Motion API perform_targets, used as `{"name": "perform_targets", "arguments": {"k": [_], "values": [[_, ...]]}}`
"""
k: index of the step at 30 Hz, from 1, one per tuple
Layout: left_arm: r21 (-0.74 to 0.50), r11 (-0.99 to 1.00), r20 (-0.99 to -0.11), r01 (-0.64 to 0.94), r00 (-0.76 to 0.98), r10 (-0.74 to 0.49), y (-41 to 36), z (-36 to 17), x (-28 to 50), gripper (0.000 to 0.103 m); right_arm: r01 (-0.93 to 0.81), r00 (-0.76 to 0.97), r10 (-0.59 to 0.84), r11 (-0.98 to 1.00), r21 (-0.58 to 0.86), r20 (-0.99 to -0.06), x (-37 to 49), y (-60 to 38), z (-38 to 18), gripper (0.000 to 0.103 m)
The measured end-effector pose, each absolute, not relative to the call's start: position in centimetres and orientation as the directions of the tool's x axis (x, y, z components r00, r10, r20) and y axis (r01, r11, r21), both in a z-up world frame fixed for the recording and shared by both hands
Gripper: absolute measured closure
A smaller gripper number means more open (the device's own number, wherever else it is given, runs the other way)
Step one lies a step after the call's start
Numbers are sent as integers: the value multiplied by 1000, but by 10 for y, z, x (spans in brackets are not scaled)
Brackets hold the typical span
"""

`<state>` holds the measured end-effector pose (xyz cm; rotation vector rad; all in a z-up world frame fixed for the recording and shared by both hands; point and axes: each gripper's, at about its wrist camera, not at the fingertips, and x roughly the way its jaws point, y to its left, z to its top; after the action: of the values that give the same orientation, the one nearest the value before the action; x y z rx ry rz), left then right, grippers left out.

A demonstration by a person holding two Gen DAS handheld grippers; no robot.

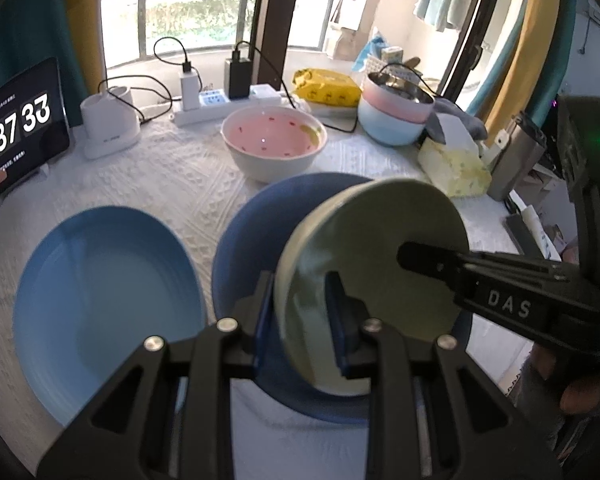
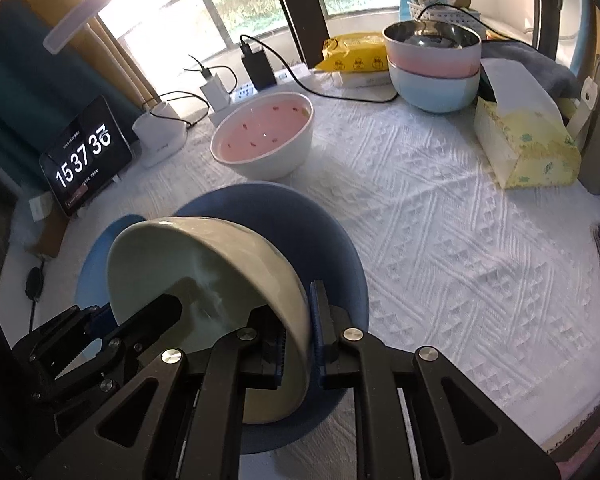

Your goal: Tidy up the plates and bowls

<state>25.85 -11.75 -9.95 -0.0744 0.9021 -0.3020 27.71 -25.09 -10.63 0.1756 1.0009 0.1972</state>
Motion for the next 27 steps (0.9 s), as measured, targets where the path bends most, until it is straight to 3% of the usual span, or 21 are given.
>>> {"name": "perform_targets", "arguments": {"k": [15,27], "values": [[-180,957,-771,228,572,-281,-114,-106,257,77,-113,541,231,973,202,-809,276,-248,-105,82],[-175,959,-690,222,667,-280,-101,-77,268,75,-142,654,240,970,196,-717,278,-258,-85,80]]}}
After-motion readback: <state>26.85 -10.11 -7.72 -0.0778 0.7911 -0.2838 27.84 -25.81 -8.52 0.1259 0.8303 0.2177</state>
